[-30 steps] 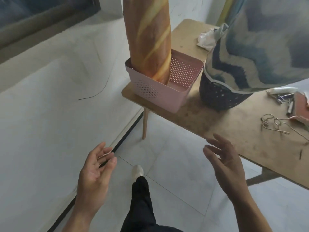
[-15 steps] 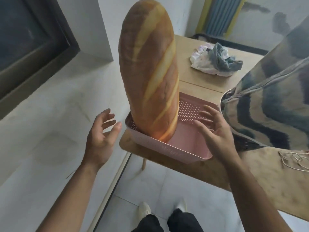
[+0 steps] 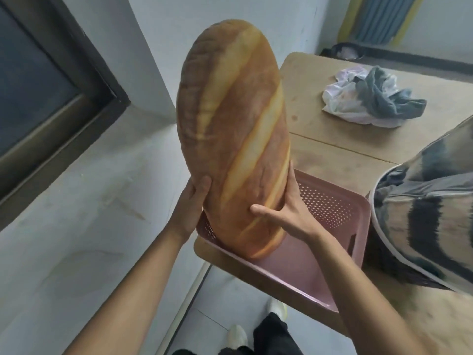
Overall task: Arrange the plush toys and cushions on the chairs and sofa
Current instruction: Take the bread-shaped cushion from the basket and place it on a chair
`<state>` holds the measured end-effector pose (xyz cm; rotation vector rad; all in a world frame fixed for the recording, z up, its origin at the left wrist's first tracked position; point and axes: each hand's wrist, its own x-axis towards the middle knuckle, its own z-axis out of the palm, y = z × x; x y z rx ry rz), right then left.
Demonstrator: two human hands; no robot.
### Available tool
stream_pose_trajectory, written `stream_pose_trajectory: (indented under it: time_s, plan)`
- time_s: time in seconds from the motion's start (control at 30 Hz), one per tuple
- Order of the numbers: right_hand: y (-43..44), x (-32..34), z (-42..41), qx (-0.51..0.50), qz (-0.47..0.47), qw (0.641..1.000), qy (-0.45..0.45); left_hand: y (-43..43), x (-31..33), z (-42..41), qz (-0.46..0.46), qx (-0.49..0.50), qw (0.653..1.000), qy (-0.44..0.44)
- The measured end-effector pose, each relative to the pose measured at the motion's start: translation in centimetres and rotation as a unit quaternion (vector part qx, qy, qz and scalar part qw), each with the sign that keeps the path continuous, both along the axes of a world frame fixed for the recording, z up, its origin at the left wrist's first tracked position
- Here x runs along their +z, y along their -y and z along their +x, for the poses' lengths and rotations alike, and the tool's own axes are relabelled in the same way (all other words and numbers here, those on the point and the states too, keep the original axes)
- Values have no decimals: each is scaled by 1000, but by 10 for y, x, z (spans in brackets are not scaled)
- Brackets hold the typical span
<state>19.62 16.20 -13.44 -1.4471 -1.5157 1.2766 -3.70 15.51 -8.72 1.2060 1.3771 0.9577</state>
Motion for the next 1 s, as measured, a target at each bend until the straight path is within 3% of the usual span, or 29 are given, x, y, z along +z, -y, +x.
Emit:
stream_pose_trajectory:
  time_s: [0.17,0.3,0.53,0.7,0.83,1.0]
  plan:
    - [6,24,8,-4,63,996,-63,-2,22,25,37,25,999,0]
    - [28,59,10,-66,90,990,-86,-3,64,36,105,20,994,17]
    - [92,127,-10,-239,214,943,-90,20,131,50,246,-119,955,115]
    - [183,142,-28,-407,246,879,-44,74,155,52,295,-273,901,165]
    - [286,150,-38,-537,276,797,-17,146,166,70,328,-410,830,189]
    - [434,154,-64,-688,256,679,16,252,169,108,270,-567,746,222]
